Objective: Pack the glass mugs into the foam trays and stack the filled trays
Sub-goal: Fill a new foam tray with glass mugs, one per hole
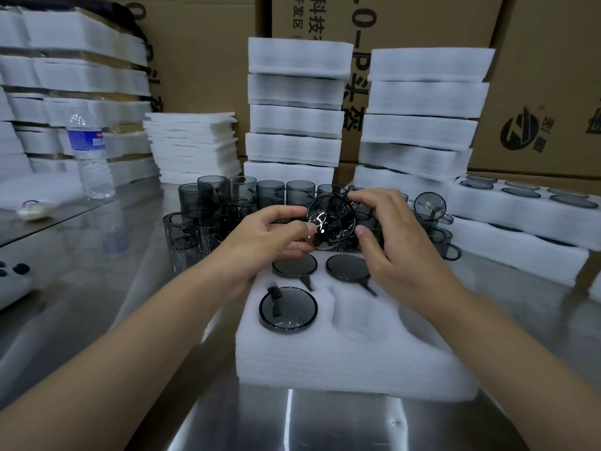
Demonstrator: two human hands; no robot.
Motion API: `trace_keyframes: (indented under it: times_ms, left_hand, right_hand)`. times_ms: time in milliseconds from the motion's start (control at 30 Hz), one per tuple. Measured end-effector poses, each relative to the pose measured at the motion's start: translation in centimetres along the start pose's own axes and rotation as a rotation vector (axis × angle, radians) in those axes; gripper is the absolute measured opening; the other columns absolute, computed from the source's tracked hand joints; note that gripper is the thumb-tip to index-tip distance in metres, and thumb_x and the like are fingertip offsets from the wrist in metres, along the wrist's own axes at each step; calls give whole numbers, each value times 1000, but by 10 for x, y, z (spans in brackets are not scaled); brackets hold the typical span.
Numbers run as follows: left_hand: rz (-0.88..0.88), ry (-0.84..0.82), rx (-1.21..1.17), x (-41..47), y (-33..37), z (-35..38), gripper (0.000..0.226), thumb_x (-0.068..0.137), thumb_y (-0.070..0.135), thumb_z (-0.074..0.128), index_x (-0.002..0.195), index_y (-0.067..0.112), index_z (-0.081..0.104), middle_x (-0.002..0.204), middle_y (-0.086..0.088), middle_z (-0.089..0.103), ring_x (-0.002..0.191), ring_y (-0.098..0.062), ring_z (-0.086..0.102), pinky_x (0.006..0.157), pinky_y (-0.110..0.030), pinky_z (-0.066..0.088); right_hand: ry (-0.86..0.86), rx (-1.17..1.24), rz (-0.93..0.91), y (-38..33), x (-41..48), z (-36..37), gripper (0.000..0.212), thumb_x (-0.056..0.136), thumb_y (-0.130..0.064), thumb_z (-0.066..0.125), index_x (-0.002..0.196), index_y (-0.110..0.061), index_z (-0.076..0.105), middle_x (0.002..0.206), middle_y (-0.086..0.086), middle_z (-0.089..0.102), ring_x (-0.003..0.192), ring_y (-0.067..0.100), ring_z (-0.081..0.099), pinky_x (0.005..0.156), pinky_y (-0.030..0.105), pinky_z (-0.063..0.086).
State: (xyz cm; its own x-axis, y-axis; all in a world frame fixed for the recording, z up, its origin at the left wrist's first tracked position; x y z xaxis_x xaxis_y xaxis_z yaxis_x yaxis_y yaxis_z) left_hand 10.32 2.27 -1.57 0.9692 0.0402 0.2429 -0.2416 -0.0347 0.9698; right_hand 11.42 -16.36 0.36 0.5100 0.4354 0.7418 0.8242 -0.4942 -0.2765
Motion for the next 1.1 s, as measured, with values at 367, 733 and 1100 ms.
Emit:
trace_keyframes:
  times_ms: [367, 733, 1100]
  left_hand:
    - [1, -22, 90, -4, 4, 4, 33, 81, 25, 70, 113, 20, 62, 87, 2, 76, 82, -13, 72, 61, -14, 51]
    - [74, -157, 222, -11, 5, 14, 72, 58, 25, 86, 122, 21, 55, 93, -3, 75, 86, -16, 71, 86, -30, 55]
    - [97, -120, 413, -12, 10, 16, 86, 64, 72, 53, 138, 30, 37, 99, 20, 69, 97, 9, 60, 91, -24, 46]
  right_hand:
    - [94, 62, 32, -3, 0, -4, 28, 90, -10, 49, 115, -13, 61, 102, -5, 46, 88, 7, 52, 79, 11, 40]
    - [-139, 62, -67, -16, -3, -2, 78, 68, -30, 75, 139, -19, 43, 121, -4, 42, 107, -1, 45, 93, 6, 33]
    - [-321, 676, 395, 17, 1, -16, 60, 64, -7, 80, 114, -29, 56, 112, 2, 57, 98, 2, 59, 87, 20, 48]
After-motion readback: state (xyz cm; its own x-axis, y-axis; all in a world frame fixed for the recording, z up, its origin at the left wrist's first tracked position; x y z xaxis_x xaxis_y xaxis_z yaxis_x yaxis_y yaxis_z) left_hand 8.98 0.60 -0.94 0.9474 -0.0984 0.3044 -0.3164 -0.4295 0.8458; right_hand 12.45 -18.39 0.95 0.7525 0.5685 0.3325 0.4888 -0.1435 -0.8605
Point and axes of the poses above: each hand's wrist, its own x-axis towards the middle knuckle, its own z-axis out of the palm, y = z × x, the point moved 3 cm from there along x, towards the middle knuckle
